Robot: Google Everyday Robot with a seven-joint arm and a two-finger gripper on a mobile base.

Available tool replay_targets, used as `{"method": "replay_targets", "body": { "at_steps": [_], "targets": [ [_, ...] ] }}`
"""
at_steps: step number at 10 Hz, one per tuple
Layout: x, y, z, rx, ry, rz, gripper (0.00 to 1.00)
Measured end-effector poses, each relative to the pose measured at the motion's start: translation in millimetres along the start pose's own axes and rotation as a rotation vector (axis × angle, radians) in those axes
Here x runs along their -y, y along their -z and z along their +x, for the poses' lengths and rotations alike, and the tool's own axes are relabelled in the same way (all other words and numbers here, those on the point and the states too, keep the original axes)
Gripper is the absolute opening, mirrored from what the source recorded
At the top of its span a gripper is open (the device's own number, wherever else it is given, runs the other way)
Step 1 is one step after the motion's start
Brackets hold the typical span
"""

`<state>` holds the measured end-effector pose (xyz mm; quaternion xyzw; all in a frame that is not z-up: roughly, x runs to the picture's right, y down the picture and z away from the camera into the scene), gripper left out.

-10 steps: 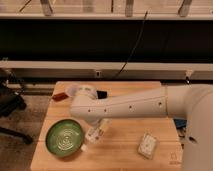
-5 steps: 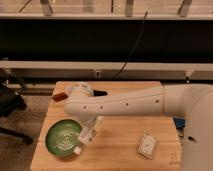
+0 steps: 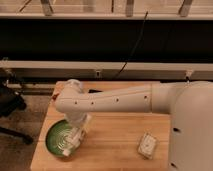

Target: Place the bottle in the ceramic bowl

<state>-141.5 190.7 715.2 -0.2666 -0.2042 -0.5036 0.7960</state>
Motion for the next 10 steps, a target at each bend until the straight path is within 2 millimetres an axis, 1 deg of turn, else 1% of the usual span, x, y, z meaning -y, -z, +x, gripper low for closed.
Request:
{"method": "replay_targets", "body": {
  "at_steps": [2, 3, 8, 9, 10],
  "targets": [
    [22.3, -1.6, -11.2, 0.031, 0.042, 0.012, 0.01],
    [29.2, -3.9, -14.9, 0.044, 0.059, 0.014, 0.01],
    [46.0, -23.8, -27.4, 0.084, 0.112, 0.026, 0.01],
    [49.0, -26.5, -28.8, 0.084, 0.121, 0.027, 0.04],
    [52.1, -30.8, -30.0, 0.084, 0.131, 0.026, 0.14]
  ]
}}
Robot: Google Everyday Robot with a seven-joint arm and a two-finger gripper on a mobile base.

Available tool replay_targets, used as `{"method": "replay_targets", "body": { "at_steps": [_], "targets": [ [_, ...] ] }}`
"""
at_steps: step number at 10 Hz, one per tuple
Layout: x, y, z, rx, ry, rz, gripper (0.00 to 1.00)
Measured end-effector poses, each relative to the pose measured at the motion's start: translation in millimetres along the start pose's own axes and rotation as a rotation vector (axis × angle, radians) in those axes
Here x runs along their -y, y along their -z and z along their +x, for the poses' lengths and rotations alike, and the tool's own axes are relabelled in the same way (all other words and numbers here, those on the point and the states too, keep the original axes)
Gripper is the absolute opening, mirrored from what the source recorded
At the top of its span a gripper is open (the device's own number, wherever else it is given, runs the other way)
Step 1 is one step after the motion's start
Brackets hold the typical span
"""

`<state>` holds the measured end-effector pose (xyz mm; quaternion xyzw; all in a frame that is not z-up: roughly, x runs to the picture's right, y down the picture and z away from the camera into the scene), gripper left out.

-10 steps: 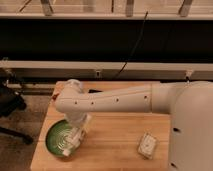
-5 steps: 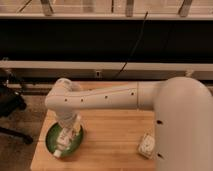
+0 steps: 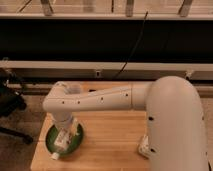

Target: Place the bottle in the ceramic bowl

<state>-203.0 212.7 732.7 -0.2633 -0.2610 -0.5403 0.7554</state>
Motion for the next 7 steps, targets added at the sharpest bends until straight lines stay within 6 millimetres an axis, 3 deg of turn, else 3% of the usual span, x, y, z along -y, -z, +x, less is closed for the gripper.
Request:
{"method": "replay_targets", "body": {
  "at_steps": [5, 7],
  "targets": [
    [11.4, -21.9, -3.9, 0.021, 0.031, -0.009, 0.66],
    [13.4, -26.4, -4.6, 0.027, 0.034, -0.011, 0.79]
  ]
}}
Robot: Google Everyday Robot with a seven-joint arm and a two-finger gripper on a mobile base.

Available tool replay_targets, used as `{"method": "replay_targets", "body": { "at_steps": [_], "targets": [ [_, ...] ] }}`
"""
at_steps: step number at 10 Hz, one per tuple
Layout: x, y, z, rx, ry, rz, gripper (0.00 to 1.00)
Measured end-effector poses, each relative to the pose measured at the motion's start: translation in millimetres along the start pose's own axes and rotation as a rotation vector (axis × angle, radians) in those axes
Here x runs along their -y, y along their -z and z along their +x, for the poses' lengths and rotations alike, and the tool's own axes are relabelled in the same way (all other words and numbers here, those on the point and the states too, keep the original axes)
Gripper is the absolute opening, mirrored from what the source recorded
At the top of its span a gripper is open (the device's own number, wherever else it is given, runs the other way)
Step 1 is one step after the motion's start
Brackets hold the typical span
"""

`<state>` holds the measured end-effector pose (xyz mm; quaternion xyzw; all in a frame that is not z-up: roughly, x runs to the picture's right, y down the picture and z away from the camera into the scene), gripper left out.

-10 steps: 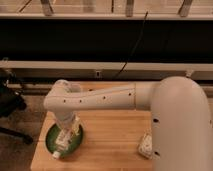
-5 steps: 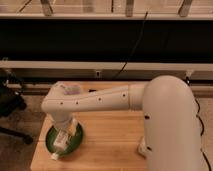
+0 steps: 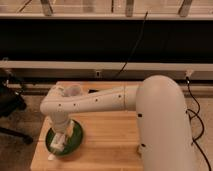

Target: Place the bottle in the ceramic bowl

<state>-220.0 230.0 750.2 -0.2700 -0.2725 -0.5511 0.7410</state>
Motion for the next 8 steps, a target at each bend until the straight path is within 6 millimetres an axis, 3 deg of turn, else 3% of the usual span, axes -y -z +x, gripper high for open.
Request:
{"method": "replay_targets", "body": {
  "at_steps": [8],
  "targets": [
    [-11.2, 8.8, 5.5, -0.018, -0.013, 0.0, 0.8]
  ]
}}
